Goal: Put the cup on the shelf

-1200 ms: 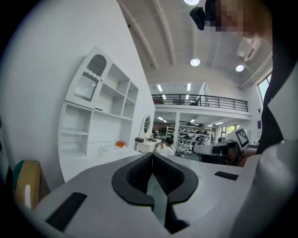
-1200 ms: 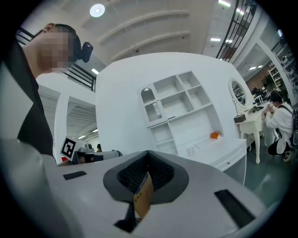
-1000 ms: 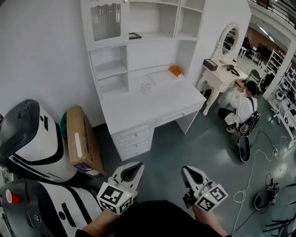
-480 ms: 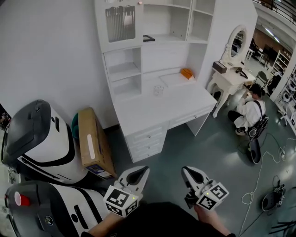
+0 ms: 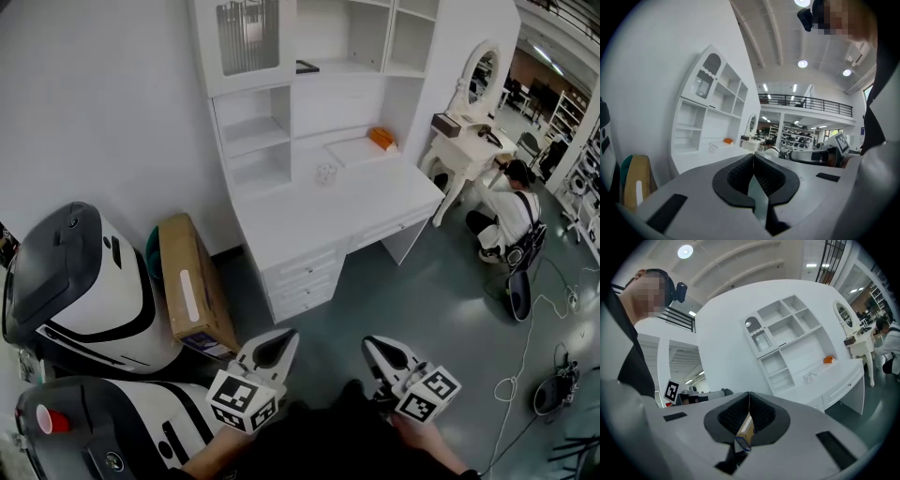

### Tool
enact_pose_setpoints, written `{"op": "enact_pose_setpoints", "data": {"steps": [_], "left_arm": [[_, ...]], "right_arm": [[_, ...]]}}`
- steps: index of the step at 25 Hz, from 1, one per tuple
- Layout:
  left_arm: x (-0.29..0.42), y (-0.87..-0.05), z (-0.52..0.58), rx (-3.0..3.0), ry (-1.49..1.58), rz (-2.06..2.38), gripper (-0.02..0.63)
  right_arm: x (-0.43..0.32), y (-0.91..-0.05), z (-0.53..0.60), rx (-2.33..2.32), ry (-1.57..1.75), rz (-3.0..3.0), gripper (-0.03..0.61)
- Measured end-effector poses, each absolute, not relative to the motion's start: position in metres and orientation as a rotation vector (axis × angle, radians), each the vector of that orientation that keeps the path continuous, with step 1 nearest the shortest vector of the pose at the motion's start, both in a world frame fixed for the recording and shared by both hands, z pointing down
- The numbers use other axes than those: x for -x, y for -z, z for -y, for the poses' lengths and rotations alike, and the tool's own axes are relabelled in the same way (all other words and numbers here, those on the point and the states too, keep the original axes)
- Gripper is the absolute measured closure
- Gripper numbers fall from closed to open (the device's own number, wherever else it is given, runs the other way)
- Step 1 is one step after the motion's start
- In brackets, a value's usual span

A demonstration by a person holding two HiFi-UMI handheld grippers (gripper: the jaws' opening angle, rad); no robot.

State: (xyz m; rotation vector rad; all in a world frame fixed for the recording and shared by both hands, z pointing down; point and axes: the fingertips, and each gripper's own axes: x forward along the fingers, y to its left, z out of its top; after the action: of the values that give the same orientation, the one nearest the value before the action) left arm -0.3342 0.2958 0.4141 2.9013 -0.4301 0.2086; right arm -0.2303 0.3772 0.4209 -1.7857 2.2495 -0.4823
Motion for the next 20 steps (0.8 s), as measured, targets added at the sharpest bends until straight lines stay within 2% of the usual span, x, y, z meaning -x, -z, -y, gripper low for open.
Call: {"op": "enact_pose_setpoints", "data": {"steps": [9, 20], "left_arm": [[0.280, -0.424, -0.267, -2.898, -0.256, 0.416, 0.600], [0.151, -0.406, -0.214, -2.936, -0.227, 0.408, 0.600]], "right_arm": [[0.183, -0.431, -0.338, 1.727, 0.524, -2.253, 0.563], [0.051, -0.415, -0.281, 1.693, 0.480, -2.256, 0.562]]}}
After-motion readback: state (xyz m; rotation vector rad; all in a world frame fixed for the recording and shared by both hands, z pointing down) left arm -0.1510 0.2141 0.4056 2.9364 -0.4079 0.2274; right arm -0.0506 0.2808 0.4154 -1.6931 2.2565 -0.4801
